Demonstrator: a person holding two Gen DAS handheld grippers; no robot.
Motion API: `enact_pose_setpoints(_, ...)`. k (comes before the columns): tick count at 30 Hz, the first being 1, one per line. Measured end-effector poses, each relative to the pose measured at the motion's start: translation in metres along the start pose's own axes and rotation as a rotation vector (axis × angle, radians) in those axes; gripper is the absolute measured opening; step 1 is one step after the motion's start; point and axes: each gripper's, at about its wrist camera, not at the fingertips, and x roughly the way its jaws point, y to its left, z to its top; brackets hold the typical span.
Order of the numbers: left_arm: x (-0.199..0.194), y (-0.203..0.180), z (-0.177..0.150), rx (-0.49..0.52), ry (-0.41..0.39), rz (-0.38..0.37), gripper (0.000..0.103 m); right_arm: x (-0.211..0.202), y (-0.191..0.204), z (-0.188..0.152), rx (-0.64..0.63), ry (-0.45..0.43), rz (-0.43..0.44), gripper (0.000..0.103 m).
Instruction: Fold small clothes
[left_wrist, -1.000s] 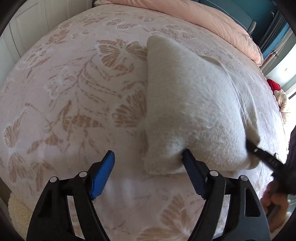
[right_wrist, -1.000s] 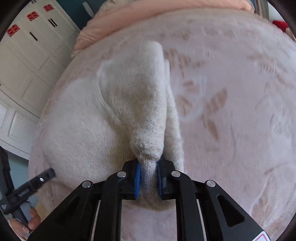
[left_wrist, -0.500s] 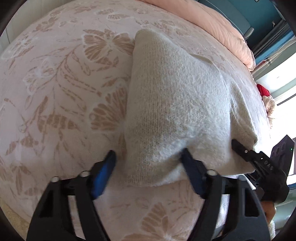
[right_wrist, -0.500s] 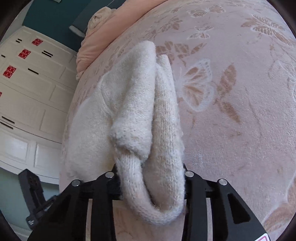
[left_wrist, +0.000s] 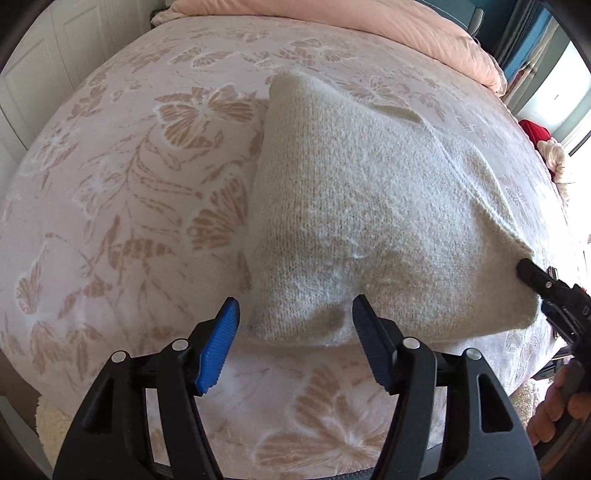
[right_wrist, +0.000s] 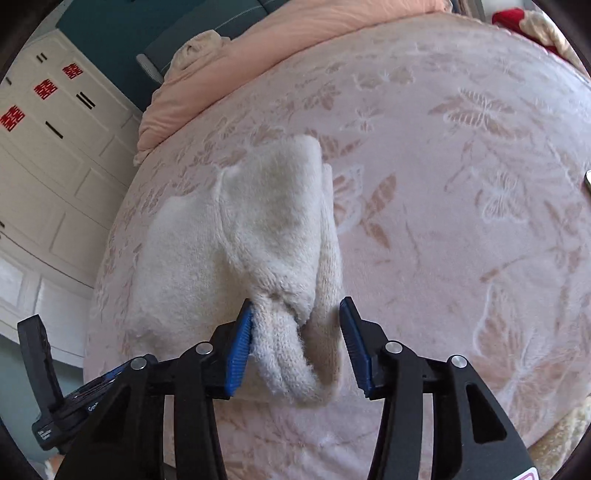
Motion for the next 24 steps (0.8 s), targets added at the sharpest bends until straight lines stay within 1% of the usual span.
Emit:
enact_pose_setpoints(1,-0.004,-0.001,0.001,0.003,-0.014,0.010,0.064,-0.005,0.006,0.002,-0.026,-0.013,0.020,0.037)
enact_pose_setpoints(2,-0.008,-0.002,0.002,0.005,-0.023,0.018,0.064,-0.006,0.012,0.003,-0.051,-0.016,0.029,0.022)
enact_pose_setpoints(4,-0.011,-0.003,0.004,0.008,-0.032,0.022,0.065,0.003,0.021,0.003,-0.113,-0.003,0.028,0.013)
enact_pose_setpoints(5,-0.012,-0.004,0.005,0.009,-0.033,0.025,0.067,0.013,0.023,0.000,-0.151,0.019,0.005,0.011)
enact_pose_setpoints(6,-0.012,-0.005,0.006,0.010,-0.031,0.030,0.067,0.033,0.024,-0.001,-0.175,0.059,-0.031,0.011)
enact_pose_setpoints(7,-0.011,-0.006,0.007,0.010,-0.029,0.037,0.067,0.056,0.018,-0.004,-0.184,0.122,-0.062,0.007)
enact_pose_setpoints(8,-0.010,-0.007,0.009,0.009,-0.027,0.042,0.067,0.070,0.013,-0.009,-0.187,0.149,-0.079,0.003)
enact_pose_setpoints(9,-0.009,-0.007,0.010,0.010,-0.022,0.045,0.067,0.071,0.012,-0.008,-0.184,0.135,-0.078,0.003)
enact_pose_setpoints(11,-0.007,-0.008,0.009,0.009,-0.017,0.058,0.067,0.058,0.018,0.003,-0.164,0.124,-0.056,0.004)
enact_pose_setpoints(12,-0.006,-0.007,0.010,0.011,-0.017,0.059,0.067,0.050,0.021,0.007,-0.160,0.100,-0.037,0.004)
enact_pose_setpoints(13,-0.006,-0.006,0.008,0.010,-0.016,0.064,0.067,0.046,0.024,0.009,-0.173,0.083,-0.038,0.004)
enact_pose_setpoints(14,-0.004,-0.004,0.009,0.008,-0.012,0.064,0.068,0.051,0.025,0.009,-0.200,0.093,-0.066,0.004)
enact_pose_setpoints(16,0.003,-0.001,0.009,-0.007,0.002,0.062,0.068,0.078,0.022,0.003,-0.248,0.175,-0.111,0.002)
enact_pose_setpoints(17,0.006,0.000,0.009,-0.014,0.011,0.063,0.068,0.081,0.023,0.001,-0.259,0.176,-0.120,0.000)
enact_pose_setpoints(18,0.008,0.000,0.008,-0.018,0.018,0.065,0.068,0.075,0.028,0.004,-0.258,0.163,-0.126,0.000)
enact_pose_setpoints(19,0.008,0.000,0.008,-0.019,0.020,0.072,0.068,0.065,0.034,0.005,-0.255,0.152,-0.123,0.003)
enact_pose_setpoints(20,0.005,-0.001,0.006,-0.014,0.013,0.080,0.068,0.052,0.040,0.006,-0.251,0.126,-0.113,0.008)
enact_pose_setpoints(22,-0.001,-0.003,0.001,0.002,-0.004,0.094,0.068,0.024,0.048,-0.001,-0.235,0.057,-0.084,0.014)
enact_pose_setpoints(24,-0.007,-0.003,-0.005,0.011,-0.018,0.106,0.069,0.005,0.052,-0.013,-0.229,0.021,-0.100,0.018)
